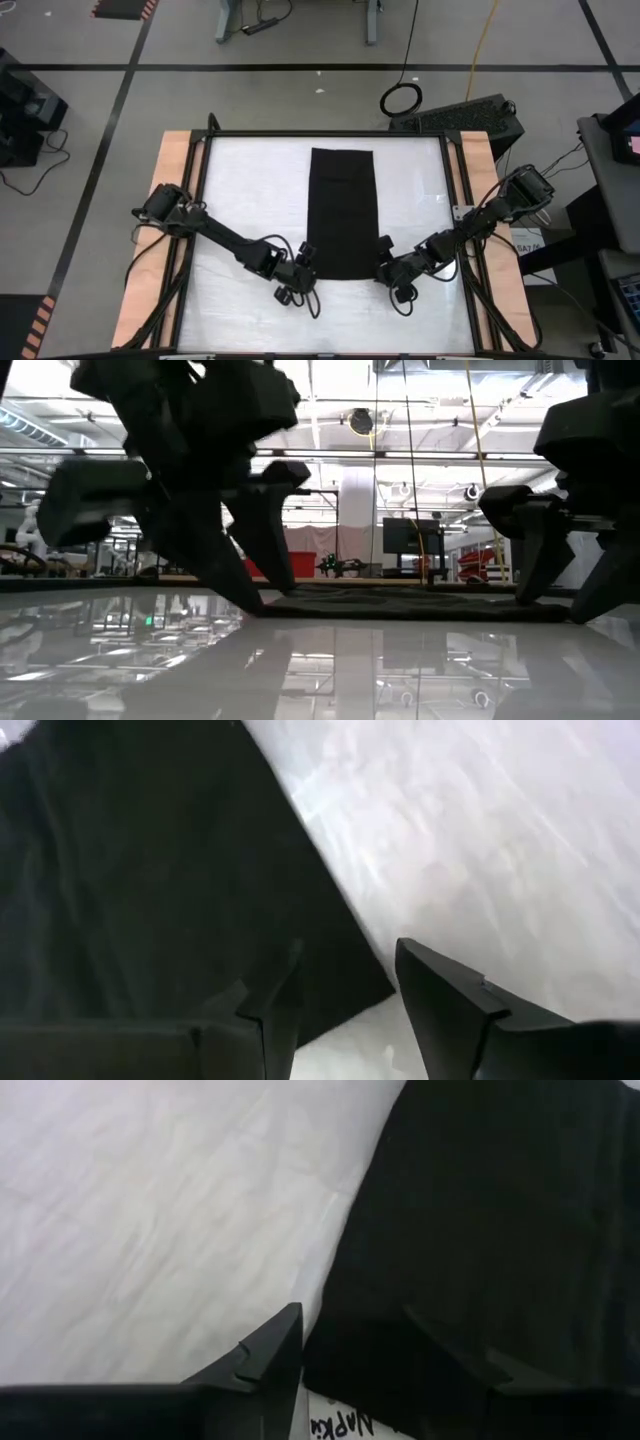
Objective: Roll towel
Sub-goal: Roll the black towel
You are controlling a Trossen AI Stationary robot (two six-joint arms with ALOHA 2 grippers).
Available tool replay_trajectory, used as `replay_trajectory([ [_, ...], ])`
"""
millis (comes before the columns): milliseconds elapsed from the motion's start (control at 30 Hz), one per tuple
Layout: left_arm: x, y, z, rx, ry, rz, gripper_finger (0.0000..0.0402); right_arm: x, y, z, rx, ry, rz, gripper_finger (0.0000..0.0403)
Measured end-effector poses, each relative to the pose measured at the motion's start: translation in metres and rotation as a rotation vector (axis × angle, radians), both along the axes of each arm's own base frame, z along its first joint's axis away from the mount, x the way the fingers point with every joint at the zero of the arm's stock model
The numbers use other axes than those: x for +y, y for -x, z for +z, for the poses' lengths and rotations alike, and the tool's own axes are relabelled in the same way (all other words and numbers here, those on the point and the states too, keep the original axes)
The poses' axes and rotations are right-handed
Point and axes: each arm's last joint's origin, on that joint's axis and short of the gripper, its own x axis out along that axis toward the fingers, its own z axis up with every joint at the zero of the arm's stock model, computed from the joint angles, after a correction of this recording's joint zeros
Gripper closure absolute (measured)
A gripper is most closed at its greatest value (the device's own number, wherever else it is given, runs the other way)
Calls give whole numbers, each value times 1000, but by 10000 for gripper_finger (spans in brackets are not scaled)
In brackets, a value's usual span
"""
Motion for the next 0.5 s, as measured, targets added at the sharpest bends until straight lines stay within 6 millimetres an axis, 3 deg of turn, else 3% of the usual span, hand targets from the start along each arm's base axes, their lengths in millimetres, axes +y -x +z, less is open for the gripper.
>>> replay_trajectory([
  [300,5,-8,-9,-12,7,32,247,0,1,-3,30,-21,-45,308],
  [500,10,-9,-11,-4,4,60,351,0,1,-4,35,-42,-80,386],
])
